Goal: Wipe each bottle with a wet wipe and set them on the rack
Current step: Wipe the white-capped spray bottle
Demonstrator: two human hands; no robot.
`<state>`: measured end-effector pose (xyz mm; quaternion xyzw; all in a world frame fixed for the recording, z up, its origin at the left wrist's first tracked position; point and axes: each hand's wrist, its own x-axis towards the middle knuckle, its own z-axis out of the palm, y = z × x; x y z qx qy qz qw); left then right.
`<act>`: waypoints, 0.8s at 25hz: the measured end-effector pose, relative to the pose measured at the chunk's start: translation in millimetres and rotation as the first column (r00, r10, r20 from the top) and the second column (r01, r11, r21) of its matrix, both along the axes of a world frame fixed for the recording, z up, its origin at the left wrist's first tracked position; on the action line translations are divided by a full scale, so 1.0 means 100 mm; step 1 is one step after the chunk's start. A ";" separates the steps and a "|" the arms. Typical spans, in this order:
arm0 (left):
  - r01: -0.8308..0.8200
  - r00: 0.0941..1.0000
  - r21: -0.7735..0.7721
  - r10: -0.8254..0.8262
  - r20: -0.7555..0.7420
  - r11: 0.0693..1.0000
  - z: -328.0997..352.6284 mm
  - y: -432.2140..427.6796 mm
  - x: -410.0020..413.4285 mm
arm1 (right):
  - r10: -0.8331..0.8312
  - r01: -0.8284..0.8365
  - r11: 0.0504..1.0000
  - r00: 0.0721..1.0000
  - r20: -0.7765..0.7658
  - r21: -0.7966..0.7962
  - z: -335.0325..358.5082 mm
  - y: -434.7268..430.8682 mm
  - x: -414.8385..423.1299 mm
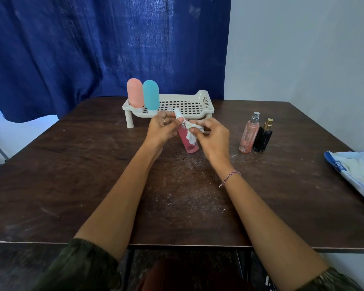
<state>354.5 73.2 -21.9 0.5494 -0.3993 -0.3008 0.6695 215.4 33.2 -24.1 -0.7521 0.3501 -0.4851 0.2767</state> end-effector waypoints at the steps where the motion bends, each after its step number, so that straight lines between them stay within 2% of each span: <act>1: 0.004 1.000 0.001 -0.004 0.004 1.000 0.00 0.00 0.00 | -0.004 0.004 1.000 1.000 -0.009 -0.013 0.00 0.00 0.00; 7: 0.013 1.000 -0.017 -0.013 -0.013 1.000 0.00 -0.01 0.00 | 0.085 -0.086 0.996 0.982 -0.168 -0.001 0.03 -0.04 -0.07; 11: 0.000 0.999 0.010 0.001 -0.035 1.000 -0.03 -0.03 0.02 | 0.139 -0.145 0.989 0.928 -0.347 0.009 0.07 -0.06 -0.13; 14: 0.019 0.998 0.011 -0.019 -0.054 1.000 -0.03 -0.04 0.02 | 0.186 -0.171 0.983 0.884 -0.429 0.074 0.09 -0.07 -0.17; 17: 0.046 0.997 0.017 -0.045 -0.058 0.999 -0.03 -0.04 0.03 | 0.205 -0.173 0.979 0.870 -0.448 0.112 0.09 -0.08 -0.19; 20: 0.101 0.993 0.001 -0.101 -0.069 0.995 -0.02 -0.02 0.04 | 0.188 -0.157 0.981 0.901 -0.391 0.110 0.08 -0.08 -0.17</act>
